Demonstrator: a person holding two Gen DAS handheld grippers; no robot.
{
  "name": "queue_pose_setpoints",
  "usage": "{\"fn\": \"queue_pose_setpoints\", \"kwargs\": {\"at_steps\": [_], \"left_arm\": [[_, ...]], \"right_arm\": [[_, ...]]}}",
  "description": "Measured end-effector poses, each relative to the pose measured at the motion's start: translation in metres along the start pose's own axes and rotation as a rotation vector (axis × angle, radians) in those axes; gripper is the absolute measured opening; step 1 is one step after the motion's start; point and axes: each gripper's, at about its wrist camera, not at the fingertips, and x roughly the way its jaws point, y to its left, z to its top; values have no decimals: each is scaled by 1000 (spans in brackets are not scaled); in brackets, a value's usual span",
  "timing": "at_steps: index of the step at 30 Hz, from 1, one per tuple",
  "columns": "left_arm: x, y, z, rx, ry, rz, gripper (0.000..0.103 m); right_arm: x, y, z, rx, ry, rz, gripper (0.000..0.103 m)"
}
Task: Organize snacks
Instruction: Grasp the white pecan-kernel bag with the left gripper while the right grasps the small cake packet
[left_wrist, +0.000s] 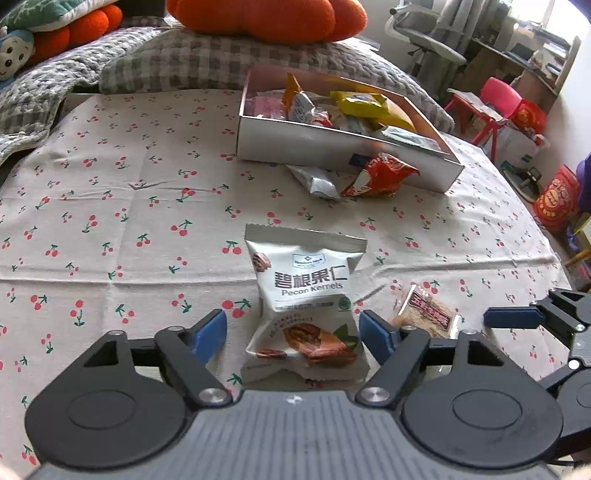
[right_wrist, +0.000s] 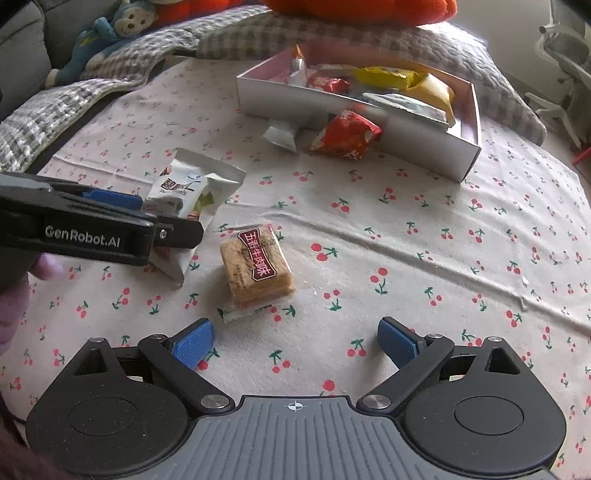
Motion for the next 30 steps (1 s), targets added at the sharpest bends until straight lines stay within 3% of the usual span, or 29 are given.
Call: {"fn": "queue_pose_setpoints", "kwargs": {"at_steps": [6, 20, 30], "left_arm": [[0, -6, 0, 27, 3, -13, 59], [-1, -7, 4, 19, 5, -12, 50], [-4, -8, 7, 20, -8, -4, 47]], "right_arm": [[2, 1, 2, -8, -18, 2, 97], [4, 13, 8, -66, -83, 21, 90], [4, 9, 12, -42, -115, 32, 60]]}}
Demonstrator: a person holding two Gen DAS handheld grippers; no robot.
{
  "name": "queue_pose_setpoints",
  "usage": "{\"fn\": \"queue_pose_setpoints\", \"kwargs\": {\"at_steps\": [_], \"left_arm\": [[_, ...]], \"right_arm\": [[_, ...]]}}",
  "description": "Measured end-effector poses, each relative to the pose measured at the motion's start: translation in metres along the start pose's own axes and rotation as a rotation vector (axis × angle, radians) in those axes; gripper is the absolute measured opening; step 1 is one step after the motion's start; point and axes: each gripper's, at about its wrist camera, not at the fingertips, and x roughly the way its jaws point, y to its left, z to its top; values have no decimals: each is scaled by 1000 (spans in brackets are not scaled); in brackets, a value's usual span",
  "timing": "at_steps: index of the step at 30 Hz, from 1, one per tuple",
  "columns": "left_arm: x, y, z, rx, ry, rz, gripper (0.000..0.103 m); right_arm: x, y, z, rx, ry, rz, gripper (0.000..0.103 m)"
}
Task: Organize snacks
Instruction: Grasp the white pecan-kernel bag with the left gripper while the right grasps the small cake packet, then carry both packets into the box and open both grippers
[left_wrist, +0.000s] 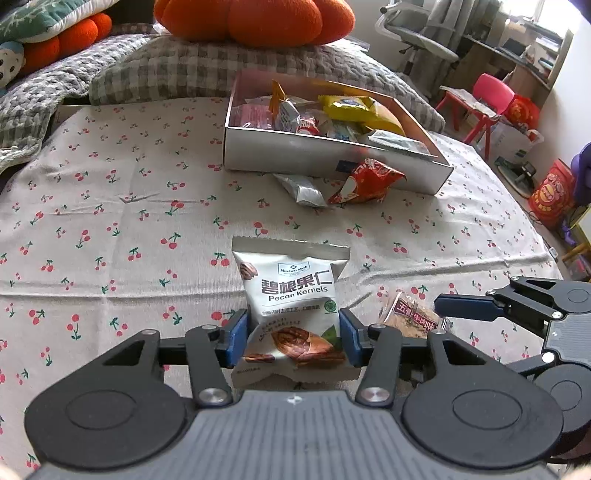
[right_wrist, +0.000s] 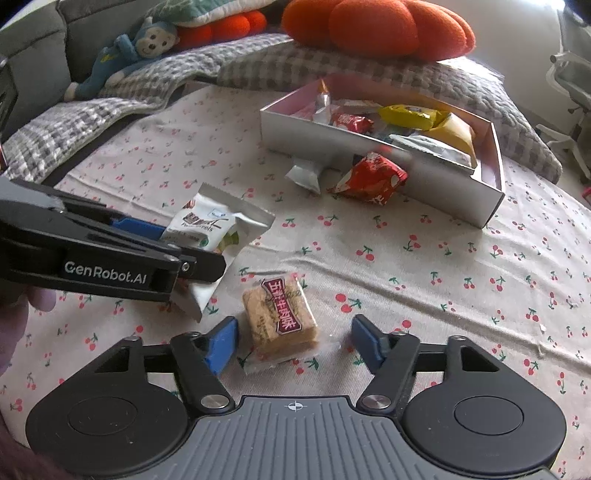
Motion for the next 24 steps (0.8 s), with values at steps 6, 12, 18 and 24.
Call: {"fn": "queue_pose_setpoints", "kwargs": {"at_steps": [6, 12, 18, 24], "left_arm": [[-1, 1, 1, -11, -4, -1, 45], [-4, 2, 4, -20, -11, 6, 43], [-9, 7, 9, -48, -25, 6, 41], [-12, 8, 14, -64, -38, -3, 40]], "right_arm": [[-2, -2, 2, 9, -11, 25, 35], [-4, -4, 5, 30, -11, 36, 33], [-10, -11, 10, 71, -12, 40, 33], [-19, -21, 19, 123, -28, 37, 33]]}}
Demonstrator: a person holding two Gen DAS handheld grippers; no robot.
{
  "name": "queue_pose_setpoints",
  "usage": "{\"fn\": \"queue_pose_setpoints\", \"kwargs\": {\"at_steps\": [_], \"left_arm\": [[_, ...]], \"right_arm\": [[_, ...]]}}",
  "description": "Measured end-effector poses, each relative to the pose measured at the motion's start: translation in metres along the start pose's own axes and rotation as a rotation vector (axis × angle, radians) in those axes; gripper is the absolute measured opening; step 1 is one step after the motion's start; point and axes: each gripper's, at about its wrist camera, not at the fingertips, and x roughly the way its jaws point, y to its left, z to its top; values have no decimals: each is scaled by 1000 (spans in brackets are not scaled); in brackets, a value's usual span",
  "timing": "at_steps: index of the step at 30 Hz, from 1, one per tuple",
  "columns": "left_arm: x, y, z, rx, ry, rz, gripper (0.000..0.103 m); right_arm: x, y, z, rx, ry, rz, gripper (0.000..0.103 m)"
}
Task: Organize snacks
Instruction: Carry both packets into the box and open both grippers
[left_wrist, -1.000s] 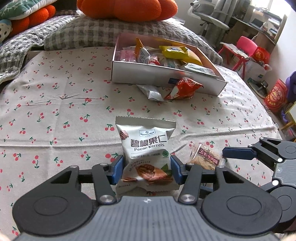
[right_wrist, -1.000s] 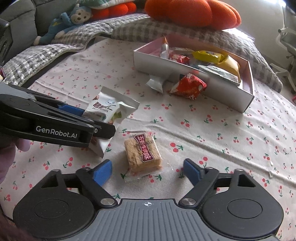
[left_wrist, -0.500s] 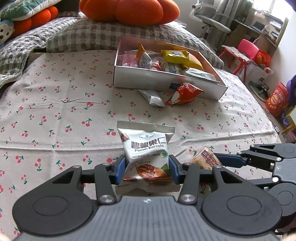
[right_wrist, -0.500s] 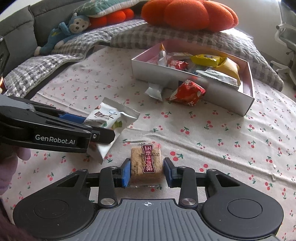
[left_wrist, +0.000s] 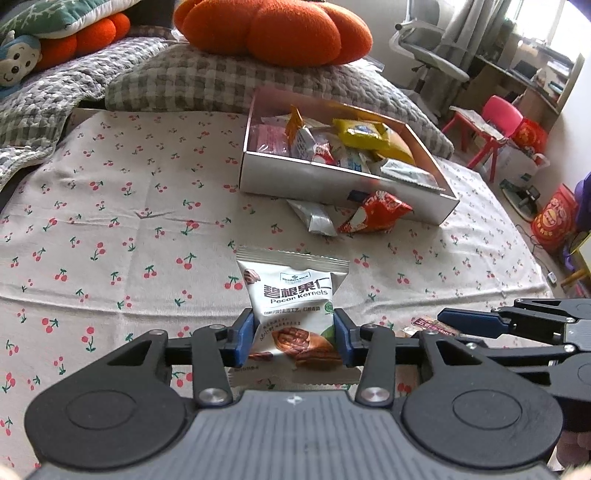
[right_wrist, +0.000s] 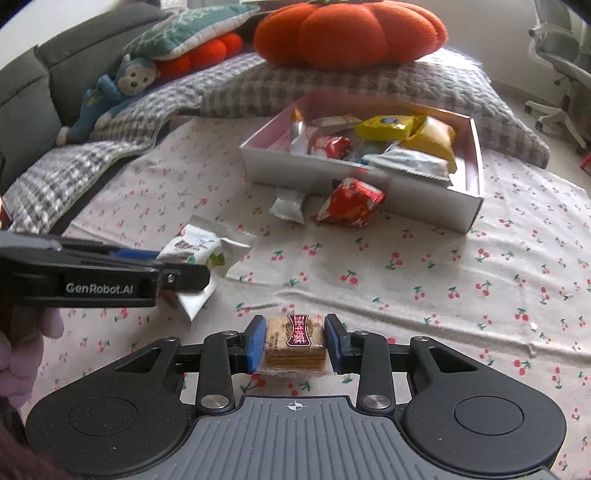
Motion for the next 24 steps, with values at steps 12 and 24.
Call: {"fn": "queue_pose_setpoints", "kwargs": {"at_steps": [12, 24], "left_arm": [[-8, -1, 19, -56, -42, -25, 40], [-5, -1, 25, -93, -37, -16, 40]], "right_arm": [[-11, -38, 24, 127, -23, 25, 24], [21, -15, 8, 68, 136, 57, 44]]}}
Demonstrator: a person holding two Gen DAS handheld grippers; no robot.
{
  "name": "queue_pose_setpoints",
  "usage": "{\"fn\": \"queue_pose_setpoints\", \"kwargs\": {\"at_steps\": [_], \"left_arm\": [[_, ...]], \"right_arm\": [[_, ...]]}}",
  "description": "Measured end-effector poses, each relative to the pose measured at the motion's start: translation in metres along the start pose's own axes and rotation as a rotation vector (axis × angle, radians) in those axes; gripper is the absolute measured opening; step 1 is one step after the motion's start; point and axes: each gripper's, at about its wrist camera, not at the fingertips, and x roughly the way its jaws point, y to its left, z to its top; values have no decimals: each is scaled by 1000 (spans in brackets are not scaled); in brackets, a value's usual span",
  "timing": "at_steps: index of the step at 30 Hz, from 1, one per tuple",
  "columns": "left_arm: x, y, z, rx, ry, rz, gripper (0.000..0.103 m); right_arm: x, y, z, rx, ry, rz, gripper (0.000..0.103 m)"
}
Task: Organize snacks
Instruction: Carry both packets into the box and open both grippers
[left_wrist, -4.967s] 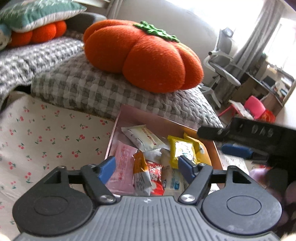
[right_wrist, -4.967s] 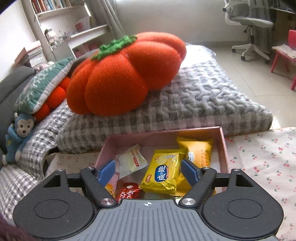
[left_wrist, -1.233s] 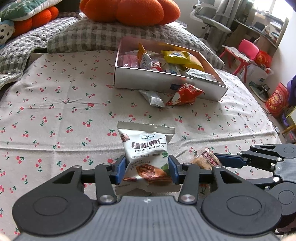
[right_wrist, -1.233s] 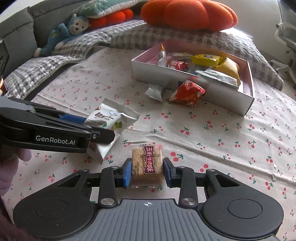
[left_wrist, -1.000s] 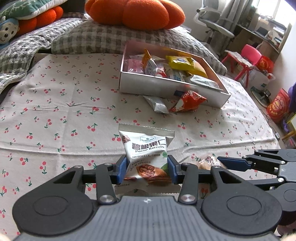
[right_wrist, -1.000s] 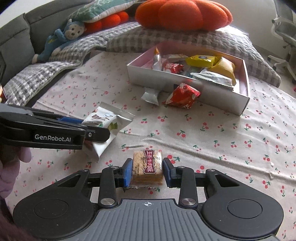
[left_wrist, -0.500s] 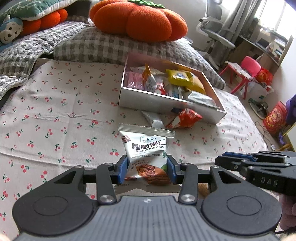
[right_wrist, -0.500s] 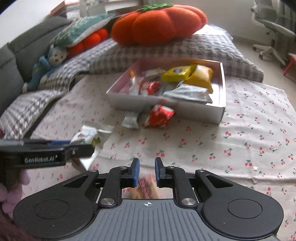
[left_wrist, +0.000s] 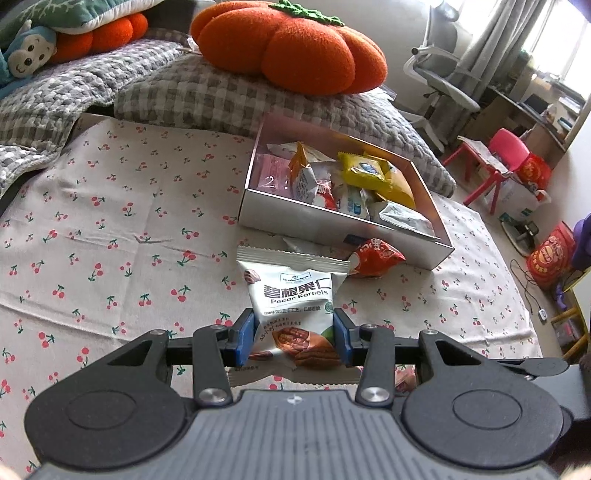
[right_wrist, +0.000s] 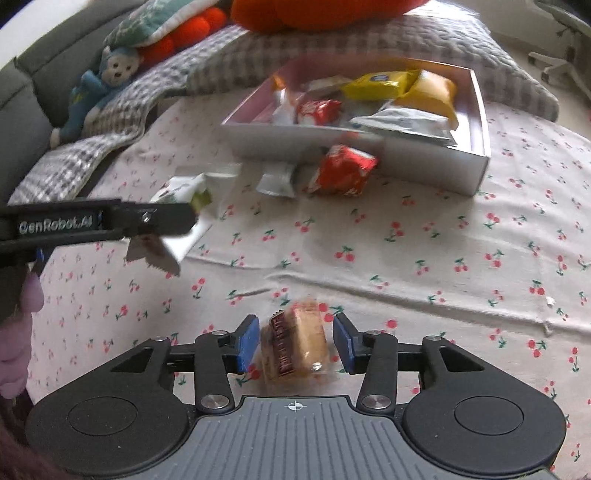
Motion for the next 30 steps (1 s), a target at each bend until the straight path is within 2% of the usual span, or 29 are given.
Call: {"fn": "queue_pose_setpoints", "kwargs": {"at_steps": [3, 6, 13, 19, 30], "left_arm": [[0, -1, 0, 3, 4, 0, 40], [1, -2, 0, 6, 7, 0, 40], [0, -2, 2, -3, 5, -2, 40], [-4, -6, 13, -35, -12, -13, 40], [-12, -11, 38, -130, -77, -51, 40]], "right_arm": [[3, 6, -1, -25, 6, -22, 43], [6, 11, -3, -67, 6, -67, 34], [-1, 15, 2, -78, -13, -60, 34], [-19, 3, 23, 21, -58, -79, 34], [-56, -45, 65, 242, -225, -60, 34]]}}
